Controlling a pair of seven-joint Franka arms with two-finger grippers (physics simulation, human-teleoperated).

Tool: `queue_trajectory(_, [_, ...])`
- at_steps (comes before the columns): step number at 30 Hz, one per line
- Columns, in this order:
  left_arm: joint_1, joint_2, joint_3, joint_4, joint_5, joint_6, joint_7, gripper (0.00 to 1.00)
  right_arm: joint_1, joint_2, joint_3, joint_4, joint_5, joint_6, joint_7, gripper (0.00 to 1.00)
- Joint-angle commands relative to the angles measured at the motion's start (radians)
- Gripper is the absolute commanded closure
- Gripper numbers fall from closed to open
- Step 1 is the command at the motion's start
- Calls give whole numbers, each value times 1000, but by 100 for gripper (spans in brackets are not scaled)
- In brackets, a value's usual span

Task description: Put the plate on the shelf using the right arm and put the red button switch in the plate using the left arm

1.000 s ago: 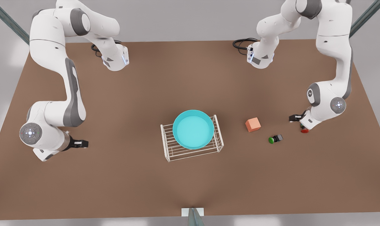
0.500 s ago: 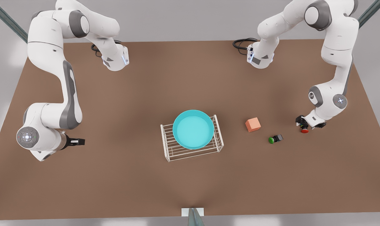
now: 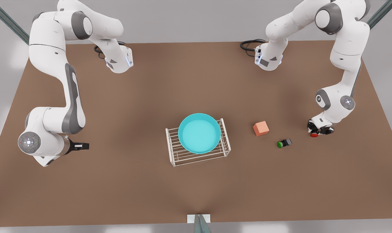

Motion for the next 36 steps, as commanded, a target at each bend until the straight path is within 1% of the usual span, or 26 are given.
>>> queue_trajectory(1, [-1,-4,0,2,0,15,141,43,1,-1,0,1,4,-1,-18,0])
queue_trajectory(3, [-2,-12,0,5,0,7,122,43,-1,-1,0,1,4,0,-18,0])
queue_trajectory(5, [-5,-10,0,5,0,7,82,55,1,0,0,1,4,2,-16,0])
queue_trajectory(17, [-12,-1,-3,7,0,6,16,56,1,-1,0,1,4,-1,-15,0])
queue_trajectory(22, [-41,-20,-6,76,0,-135,-60,56,1,-1,0,1,4,0,-12,0])
queue_trajectory(24, [-50,-47,-46,168,0,-320,-166,56,1,-1,0,1,4,0,-10,0])
queue_trajectory(25, [-65,-58,-69,206,0,-381,-241,56,1,-1,0,1,4,0,-9,0])
queue_trajectory(28, [-110,-72,-196,478,10,-770,-526,56,1,-1,0,1,4,0,-9,0])
queue_trajectory(30, [-238,-72,-200,593,1,-935,-789,56,1,-1,0,1,4,0,-9,0])
queue_trajectory(31, [-288,-70,-209,637,-5,-999,-894,56,1,-1,0,1,4,0,-9,0])
queue_trajectory(33, [-292,-72,-322,648,-77,-1016,-1131,56,1,-1,0,1,4,0,-9,0])
queue_trajectory(36, [-292,-72,-522,717,-106,-1117,-1508,56,1,-1,0,1,4,-4,-12,0])
